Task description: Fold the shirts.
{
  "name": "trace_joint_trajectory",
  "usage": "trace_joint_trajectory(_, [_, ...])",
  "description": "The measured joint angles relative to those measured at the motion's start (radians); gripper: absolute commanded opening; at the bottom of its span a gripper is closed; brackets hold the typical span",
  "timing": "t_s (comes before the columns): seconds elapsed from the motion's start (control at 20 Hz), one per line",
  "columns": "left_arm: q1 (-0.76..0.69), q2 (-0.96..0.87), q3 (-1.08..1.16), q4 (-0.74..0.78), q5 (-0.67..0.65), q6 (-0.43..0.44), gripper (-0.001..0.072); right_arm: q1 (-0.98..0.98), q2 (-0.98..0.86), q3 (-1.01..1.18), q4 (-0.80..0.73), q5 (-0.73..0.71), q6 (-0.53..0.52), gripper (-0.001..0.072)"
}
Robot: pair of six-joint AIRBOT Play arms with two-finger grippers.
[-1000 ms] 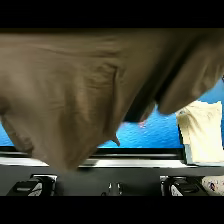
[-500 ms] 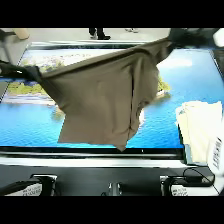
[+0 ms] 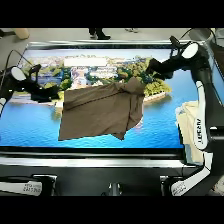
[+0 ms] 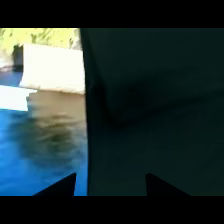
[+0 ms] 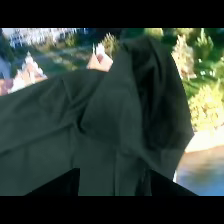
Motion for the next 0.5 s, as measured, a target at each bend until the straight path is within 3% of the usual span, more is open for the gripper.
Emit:
trace_joint_trajectory(0.2, [0.108,0.116,-0.240,-0.023,-0.104,0.057,0.0521,-0.018,0.122,-0.202,-0.036,0.215,-0.055,0.0459])
trace_joint_trajectory(0.5, [0.157,0.297,-0.751,-0.191,0.067,0.165,0.0521,-0.023,0.317,-0.651,-0.013,0.162,-0.121,0.0461])
